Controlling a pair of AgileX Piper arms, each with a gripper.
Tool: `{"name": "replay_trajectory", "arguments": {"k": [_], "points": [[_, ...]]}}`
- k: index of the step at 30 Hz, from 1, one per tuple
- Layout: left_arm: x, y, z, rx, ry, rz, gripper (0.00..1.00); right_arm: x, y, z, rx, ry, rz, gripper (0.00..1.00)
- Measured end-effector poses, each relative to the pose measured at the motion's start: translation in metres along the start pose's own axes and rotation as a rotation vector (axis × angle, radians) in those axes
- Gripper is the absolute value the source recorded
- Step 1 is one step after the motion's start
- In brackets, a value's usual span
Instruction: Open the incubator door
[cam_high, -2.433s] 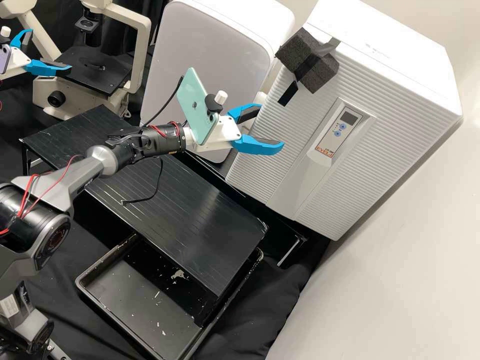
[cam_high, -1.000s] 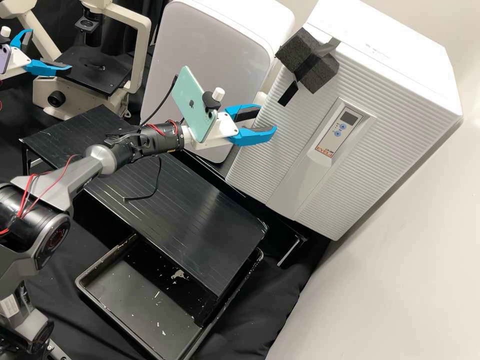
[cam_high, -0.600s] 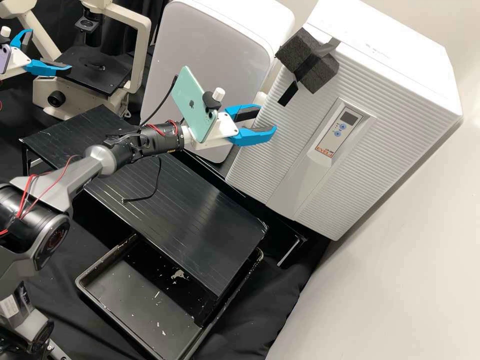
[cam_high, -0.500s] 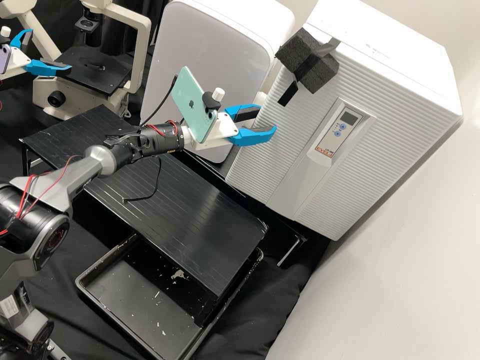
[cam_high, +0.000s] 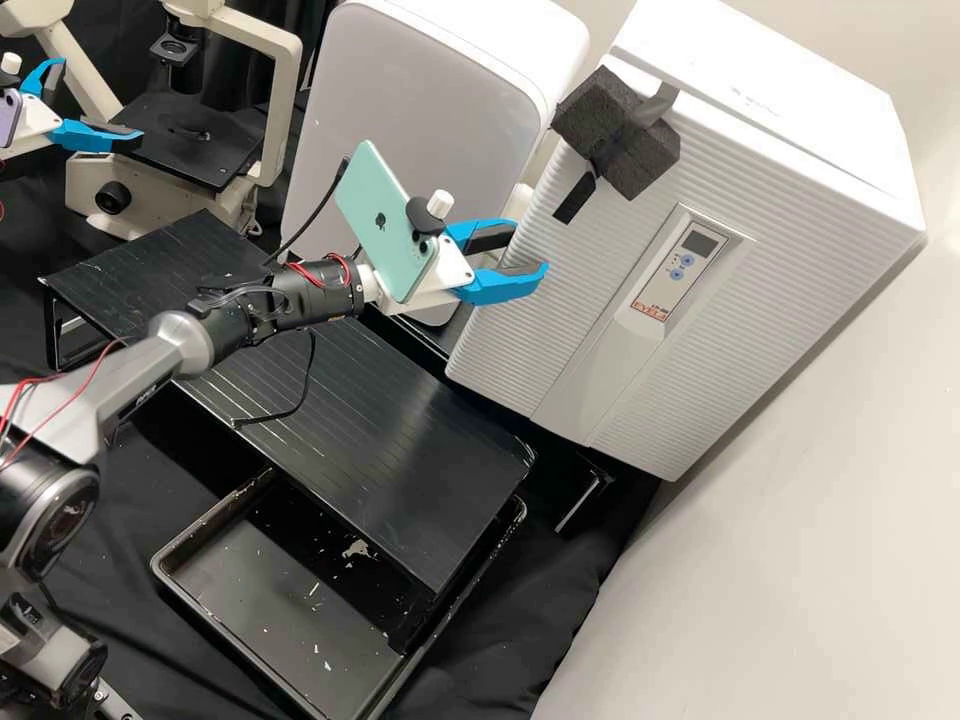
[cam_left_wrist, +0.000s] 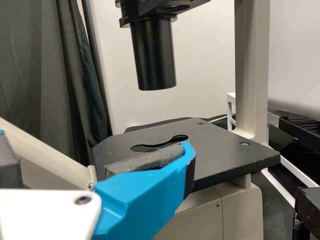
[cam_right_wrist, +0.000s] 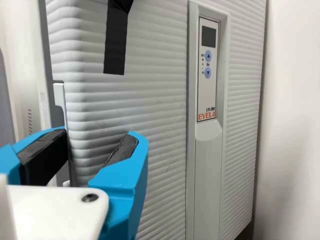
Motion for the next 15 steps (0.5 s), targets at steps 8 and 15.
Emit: {"name": "replay_trajectory", "arguments": {"k": [8, 15], "points": [[0.0, 0.0, 0.0, 0.0, 0.0, 0.0, 1.0, -0.01, 0.011, 0.003, 0.037, -0.015, 0.004, 0.0], [0.0, 0.0, 0.0, 0.0, 0.0, 0.0, 1.0, -0.021, 0.021, 0.007, 0.075, -0.033, 0.013, 0.0]]}}
